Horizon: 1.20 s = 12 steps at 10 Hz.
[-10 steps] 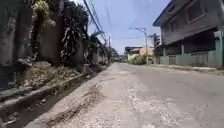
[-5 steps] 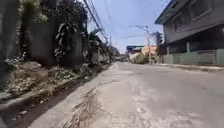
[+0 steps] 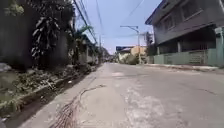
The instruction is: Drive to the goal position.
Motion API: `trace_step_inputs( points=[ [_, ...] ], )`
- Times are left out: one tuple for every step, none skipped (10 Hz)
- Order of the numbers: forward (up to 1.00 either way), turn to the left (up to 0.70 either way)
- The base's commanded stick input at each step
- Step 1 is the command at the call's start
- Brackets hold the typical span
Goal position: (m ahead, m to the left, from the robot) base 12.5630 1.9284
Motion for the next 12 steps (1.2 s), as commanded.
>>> trace_step_inputs(
  points=[
    [1.0,0.0],
    [1.0,0.0],
    [1.0,0.0],
    [1.0,0.0],
    [1.0,0.0],
    [1.0,0.0],
    [1.0,0.0],
    [1.0,0.0],
    [1.0,0.0],
    [1.0,0.0],
    [1.0,0.0],
    [1.0,0.0]
  ],
)
